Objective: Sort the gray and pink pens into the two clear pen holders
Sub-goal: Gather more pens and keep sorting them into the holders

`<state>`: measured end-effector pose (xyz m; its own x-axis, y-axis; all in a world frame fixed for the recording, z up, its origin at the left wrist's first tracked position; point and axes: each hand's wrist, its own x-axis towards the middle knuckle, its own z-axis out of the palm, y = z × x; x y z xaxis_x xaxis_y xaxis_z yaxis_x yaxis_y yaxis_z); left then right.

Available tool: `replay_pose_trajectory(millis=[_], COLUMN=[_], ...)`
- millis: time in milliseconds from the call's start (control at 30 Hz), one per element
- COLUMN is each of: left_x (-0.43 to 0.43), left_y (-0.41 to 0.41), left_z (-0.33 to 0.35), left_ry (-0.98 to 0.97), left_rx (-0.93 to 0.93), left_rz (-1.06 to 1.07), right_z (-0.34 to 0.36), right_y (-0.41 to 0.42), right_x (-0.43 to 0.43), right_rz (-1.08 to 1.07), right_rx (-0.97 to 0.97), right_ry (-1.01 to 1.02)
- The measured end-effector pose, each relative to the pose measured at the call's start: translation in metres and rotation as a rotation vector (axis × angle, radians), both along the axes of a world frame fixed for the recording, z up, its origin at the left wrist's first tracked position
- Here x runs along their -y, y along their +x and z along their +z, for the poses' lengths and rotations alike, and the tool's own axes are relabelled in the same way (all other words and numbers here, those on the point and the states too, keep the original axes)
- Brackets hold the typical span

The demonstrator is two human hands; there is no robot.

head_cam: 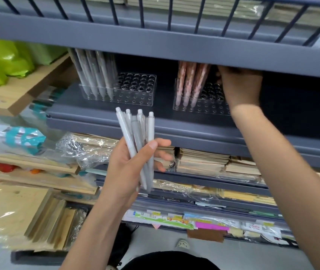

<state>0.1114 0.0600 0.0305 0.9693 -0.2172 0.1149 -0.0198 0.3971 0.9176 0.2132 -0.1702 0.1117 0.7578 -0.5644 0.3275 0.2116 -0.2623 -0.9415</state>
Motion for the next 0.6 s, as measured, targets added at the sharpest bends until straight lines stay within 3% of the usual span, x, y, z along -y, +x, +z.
replay_pose_trajectory(millis=[100,200,367,600], left_x=[-0.014,-0.026,-0.046,-0.081], left_y=[0.003,0.004,0.005,0.000], left_z=[-0.002,-0.004,-0.007,-0.010], left_ry=[-0.007,0.006,0.025,0.010], left_rx=[-0.016,-0.042,-0.066,-0.046], left_rz=[-0.014,-0.035,-0.103,-0.208], right_z=[0.002,-0.003,-0.015,-0.026], right_y=[-0.035,-0.067,-0.089,-0.100], right_x=[-0.023,-0.059,-0.113,-0.156], right_rz=[0.069,0.274,0.526,0.519], right_rx=[0.118,-0.033,-0.185,-0.264], right_ry=[-0.007,-0.235,-0.363,-0.238])
